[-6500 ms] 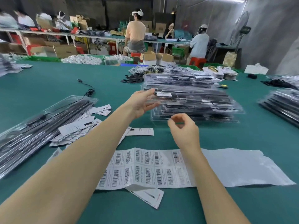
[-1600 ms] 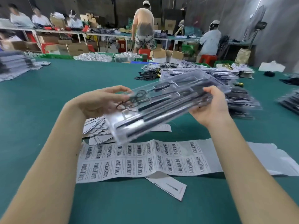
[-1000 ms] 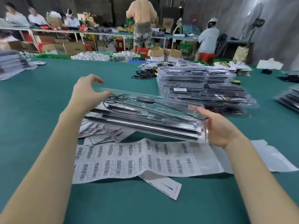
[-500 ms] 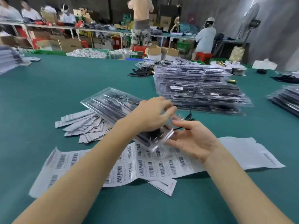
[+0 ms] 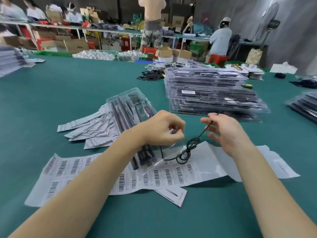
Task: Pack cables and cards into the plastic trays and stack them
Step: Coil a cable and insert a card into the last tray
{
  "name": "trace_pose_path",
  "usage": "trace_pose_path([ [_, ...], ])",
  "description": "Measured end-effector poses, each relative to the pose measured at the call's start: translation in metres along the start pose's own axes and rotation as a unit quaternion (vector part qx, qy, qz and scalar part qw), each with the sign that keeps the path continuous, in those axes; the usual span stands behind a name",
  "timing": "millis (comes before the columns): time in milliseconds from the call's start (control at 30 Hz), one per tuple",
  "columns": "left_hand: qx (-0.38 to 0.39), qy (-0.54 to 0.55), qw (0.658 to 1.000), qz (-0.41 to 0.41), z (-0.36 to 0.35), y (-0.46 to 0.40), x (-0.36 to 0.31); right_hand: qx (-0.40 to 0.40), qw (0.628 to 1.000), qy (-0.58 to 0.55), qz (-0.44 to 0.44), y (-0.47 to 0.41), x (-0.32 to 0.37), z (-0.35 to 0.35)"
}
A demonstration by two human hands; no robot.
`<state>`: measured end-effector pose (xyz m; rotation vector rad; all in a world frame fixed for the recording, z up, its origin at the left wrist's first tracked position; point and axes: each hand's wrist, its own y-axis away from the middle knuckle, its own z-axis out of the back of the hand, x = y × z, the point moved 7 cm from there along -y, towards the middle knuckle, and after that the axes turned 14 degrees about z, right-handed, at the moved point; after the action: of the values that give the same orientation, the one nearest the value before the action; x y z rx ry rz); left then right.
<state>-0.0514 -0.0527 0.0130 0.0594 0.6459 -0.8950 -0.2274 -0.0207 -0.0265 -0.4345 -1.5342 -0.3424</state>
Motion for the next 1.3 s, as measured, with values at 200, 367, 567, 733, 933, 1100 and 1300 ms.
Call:
trace_pose_path([
  [200,0.152,-0.023,0.979,0.132,-0.013,-0.005,0.010,0.009,0.996,-0.084,0.025,-0.014,0.022,0.001],
  [367,0.176,-0.064,0.968,0.166,-0.041,-0.004,-0.001,0.019,0.994,-0.039,0.103,-0.017,0.034,-0.006],
  [567,0.208,-0.214,0.939,0.170,-0.034,0.009,0.006,-0.021,0.888,0.412,0.203,-0.012,0.034,0.015],
  [733,0.190,-0.192,0.922,0.279,-0.005,0.014,0.032,0.170,0.871,0.418,0.193,-0.001,0.029,-0.025],
  [933,-0.019,-0.279,0.809,0.517,0.051,0.036,0.100,0.263,0.896,0.347,0.093,0.025,-0.010,-0.081],
  [1100,-0.059,-0.210,0.832,0.510,0.063,0.032,0.109,0.288,0.942,0.172,-0.012,0.034,-0.021,-0.097],
  [1300,-0.157,-0.034,0.887,0.432,0.086,0.025,0.099,0.341,0.940,-0.006,-0.028,0.045,-0.003,-0.098],
])
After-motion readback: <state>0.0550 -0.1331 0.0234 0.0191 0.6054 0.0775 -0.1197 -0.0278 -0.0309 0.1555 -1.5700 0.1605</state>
